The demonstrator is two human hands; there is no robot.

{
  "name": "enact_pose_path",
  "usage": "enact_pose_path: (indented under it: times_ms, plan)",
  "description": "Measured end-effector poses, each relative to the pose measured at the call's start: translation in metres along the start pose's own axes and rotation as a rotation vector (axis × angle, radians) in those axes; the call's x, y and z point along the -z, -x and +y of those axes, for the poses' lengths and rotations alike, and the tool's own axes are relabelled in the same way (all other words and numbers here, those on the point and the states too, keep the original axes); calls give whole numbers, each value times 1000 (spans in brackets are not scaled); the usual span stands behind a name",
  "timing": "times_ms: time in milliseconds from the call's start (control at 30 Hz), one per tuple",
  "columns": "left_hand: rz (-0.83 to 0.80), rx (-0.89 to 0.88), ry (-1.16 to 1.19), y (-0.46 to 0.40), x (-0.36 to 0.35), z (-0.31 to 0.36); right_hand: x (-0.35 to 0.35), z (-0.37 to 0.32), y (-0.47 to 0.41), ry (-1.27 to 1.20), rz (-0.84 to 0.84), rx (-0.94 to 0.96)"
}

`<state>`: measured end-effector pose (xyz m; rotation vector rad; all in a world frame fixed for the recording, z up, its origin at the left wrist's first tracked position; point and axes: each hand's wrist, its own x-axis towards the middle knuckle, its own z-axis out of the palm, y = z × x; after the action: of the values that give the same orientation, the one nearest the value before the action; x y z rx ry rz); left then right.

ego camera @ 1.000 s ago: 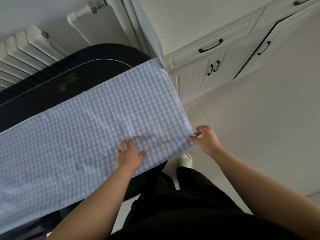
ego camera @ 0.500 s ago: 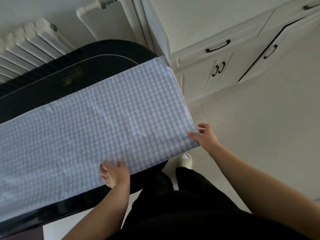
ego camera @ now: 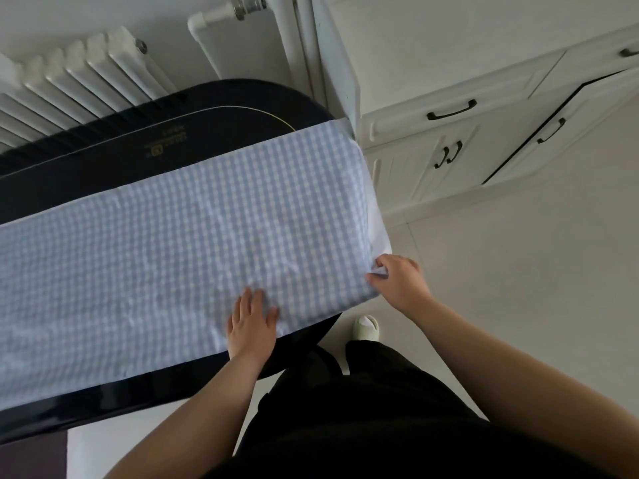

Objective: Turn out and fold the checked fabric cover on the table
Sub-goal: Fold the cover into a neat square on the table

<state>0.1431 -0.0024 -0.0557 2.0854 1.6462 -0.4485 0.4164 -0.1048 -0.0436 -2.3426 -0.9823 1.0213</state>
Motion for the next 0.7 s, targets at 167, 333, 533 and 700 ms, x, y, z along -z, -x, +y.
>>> enact_pose_path:
  times_ms: [167, 333, 533, 700]
  plan:
    - [-4, 12, 47, -1, 7, 2, 0, 8, -3, -51, -89, -86]
    - [-49, 13, 53, -4, 12, 3, 0, 12, -17, -349, -170, -295]
    - [-74, 30, 75, -7, 17, 4, -3, 9, -17, -314, -89, -170]
    - [-92, 31, 98, -9, 20, 4, -6, 4, -18, -194, -47, -78]
